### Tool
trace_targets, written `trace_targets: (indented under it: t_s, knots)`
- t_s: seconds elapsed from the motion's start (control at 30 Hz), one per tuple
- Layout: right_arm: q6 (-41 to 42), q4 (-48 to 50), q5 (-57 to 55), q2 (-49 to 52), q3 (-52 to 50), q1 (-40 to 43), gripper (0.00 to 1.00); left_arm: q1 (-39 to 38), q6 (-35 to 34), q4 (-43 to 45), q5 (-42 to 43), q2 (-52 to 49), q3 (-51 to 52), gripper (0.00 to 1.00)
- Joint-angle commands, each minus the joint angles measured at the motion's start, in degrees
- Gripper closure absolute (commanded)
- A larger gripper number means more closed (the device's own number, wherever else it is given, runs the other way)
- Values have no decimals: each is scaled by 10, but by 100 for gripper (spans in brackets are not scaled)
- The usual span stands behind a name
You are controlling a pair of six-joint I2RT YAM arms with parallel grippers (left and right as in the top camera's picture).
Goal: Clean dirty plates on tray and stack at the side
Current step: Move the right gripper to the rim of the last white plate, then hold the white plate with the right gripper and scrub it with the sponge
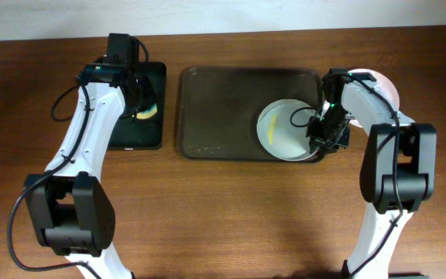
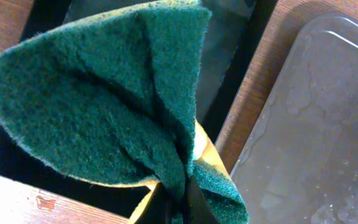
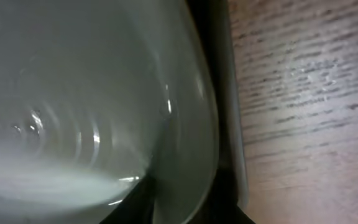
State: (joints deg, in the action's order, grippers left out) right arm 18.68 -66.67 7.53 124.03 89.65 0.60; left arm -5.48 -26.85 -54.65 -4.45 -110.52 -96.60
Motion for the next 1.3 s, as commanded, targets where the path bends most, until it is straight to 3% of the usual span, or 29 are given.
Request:
trace_targets:
  t_s: [0.0,0.13,0.33,0.43,0.6,0.67,0.77,0.8,0.93,1.1,1.2,1.27]
  knots:
    - [18,11,-7,5,-10,-7,73,1,-5,1,2,6,-6,100]
    - [4,43,-1,5,-10,-18,74,1,-5,1,2,6,-6,100]
    - [-127,96,31,5,-1,-85,74,1,-5,12,2,6,-6,100]
    - [-134,97,-19,5,19,-118,72,1,-5,12,2,6,-6,100]
    - [-103,98,-25,5,63,-114,61,1,-5,12,2,6,-6,100]
    - [-126,121,-22,5,73,-106,49,1,-5,12,2,6,-6,100]
    - [-177,155,-22,11,73,-102,46,1,-5,12,2,6,-6,100]
    - [-184,160,-22,15,73,-102,47,1,-5,12,2,6,-6,100]
    - [-184,166,-18,34,73,-103,66,1,-5,10,2,6,-6,100]
    - [-182,165,0,46,73,-103,69,0,2,10,18,6,-6,100]
    - [-164,165,0,46,73,-103,90,-5,28,12,49,6,-6,100]
    - [-160,165,3,46,73,-104,96,-14,47,15,83,6,-6,100]
